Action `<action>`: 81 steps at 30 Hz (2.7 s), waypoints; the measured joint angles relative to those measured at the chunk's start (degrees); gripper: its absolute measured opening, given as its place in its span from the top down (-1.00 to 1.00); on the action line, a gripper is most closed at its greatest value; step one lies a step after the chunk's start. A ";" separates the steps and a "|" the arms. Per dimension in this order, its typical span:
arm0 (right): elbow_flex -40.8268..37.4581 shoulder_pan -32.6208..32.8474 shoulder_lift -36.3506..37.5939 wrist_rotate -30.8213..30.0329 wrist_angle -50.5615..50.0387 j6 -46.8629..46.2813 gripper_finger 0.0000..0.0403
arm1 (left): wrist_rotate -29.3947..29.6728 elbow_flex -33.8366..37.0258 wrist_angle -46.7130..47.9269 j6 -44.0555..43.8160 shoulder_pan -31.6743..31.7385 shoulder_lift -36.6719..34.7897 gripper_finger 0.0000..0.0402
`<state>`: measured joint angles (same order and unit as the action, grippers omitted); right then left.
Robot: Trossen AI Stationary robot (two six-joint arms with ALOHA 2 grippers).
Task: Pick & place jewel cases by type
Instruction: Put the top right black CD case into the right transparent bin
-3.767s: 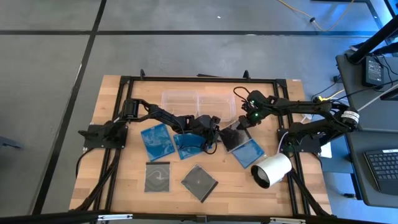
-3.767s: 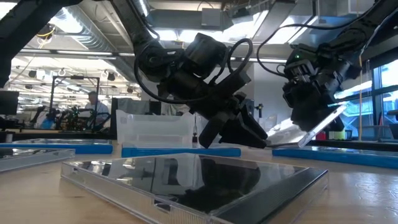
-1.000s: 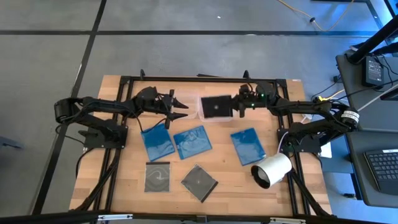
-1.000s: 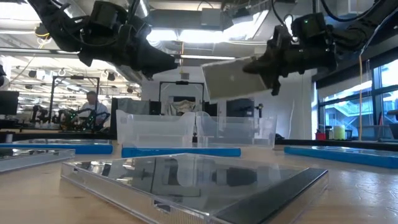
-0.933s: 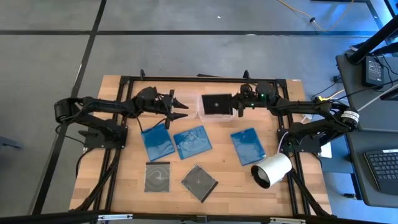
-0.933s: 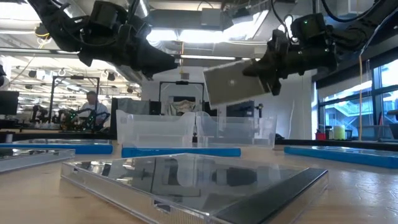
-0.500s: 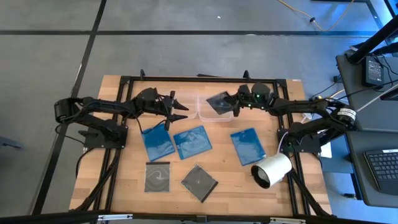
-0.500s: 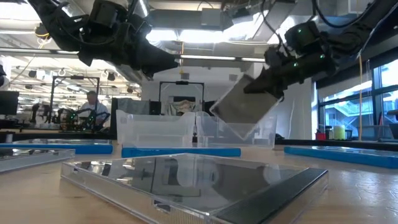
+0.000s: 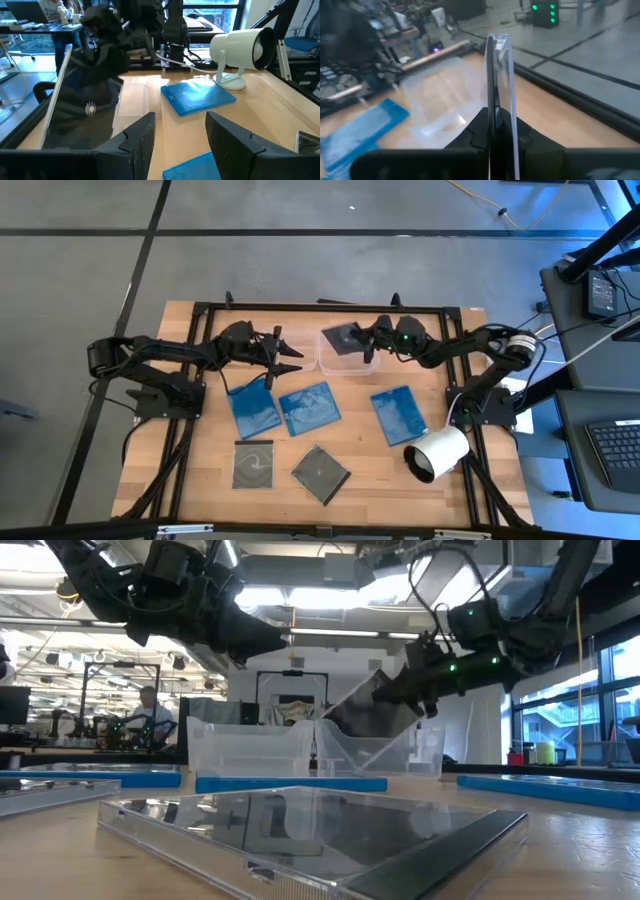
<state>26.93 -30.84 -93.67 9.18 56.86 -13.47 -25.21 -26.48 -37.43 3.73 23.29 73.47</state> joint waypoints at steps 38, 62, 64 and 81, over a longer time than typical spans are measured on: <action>-0.07 0.03 -6.69 5.45 4.11 12.52 0.61 | 0.00 0.00 0.17 0.04 0.00 0.00 0.15; 17.52 -5.49 -1.27 18.26 -38.55 30.73 0.61 | 0.02 0.00 0.39 0.04 0.00 0.02 0.15; 20.55 -5.73 -1.29 18.30 -45.84 32.93 0.61 | 0.02 0.00 0.39 0.04 0.00 0.02 0.15; 27.40 -6.18 -1.29 20.62 -68.39 39.53 0.61 | 0.02 0.00 0.46 0.04 0.00 0.02 0.15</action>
<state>54.33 -37.02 -94.96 29.80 -11.53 26.07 -25.19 -26.48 -36.97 3.77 23.29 73.49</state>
